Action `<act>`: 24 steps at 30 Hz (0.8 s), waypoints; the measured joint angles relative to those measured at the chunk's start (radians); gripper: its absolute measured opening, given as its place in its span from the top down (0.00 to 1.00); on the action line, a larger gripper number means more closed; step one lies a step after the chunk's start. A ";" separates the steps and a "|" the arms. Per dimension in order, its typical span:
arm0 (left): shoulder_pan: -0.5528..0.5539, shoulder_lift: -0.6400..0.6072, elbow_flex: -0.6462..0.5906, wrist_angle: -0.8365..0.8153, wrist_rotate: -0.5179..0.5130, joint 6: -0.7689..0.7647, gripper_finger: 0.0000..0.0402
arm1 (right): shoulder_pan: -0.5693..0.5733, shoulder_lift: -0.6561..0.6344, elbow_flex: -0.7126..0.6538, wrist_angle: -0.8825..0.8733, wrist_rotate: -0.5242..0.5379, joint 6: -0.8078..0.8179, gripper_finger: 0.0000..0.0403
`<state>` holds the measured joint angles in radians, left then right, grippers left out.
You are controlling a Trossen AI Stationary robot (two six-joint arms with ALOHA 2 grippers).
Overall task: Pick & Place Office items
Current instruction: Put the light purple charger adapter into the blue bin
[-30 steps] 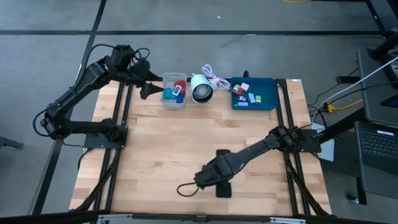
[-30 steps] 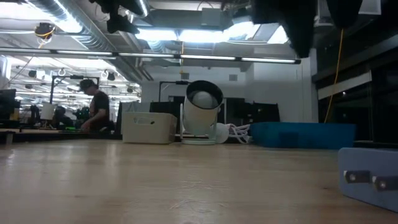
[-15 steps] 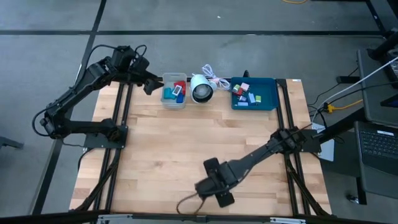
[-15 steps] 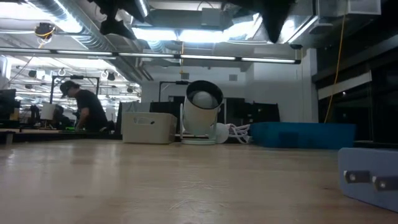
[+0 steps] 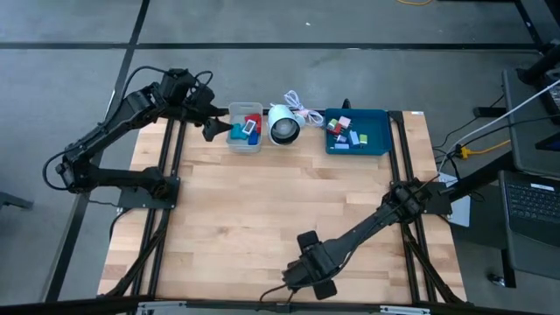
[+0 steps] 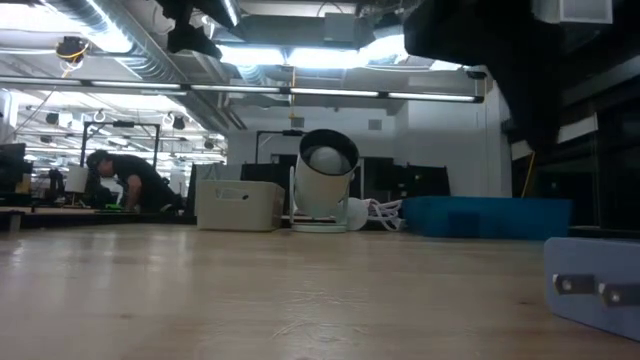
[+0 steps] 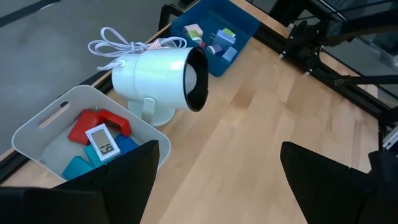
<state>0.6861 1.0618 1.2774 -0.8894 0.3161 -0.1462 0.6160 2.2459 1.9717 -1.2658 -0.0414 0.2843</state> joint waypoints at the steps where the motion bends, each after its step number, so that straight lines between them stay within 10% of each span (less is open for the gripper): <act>1: 0.000 0.000 0.000 0.000 0.000 0.001 0.18 | 0.001 0.000 -0.004 0.003 0.000 0.002 0.29; 24: 0.001 0.000 0.000 -0.005 -0.006 0.018 0.18 | 0.000 0.000 -0.181 0.227 -0.030 0.013 0.29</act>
<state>0.6869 1.0618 1.2774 -0.8944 0.3099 -0.1278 0.6163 2.2456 1.7907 -1.0385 -0.0715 0.2976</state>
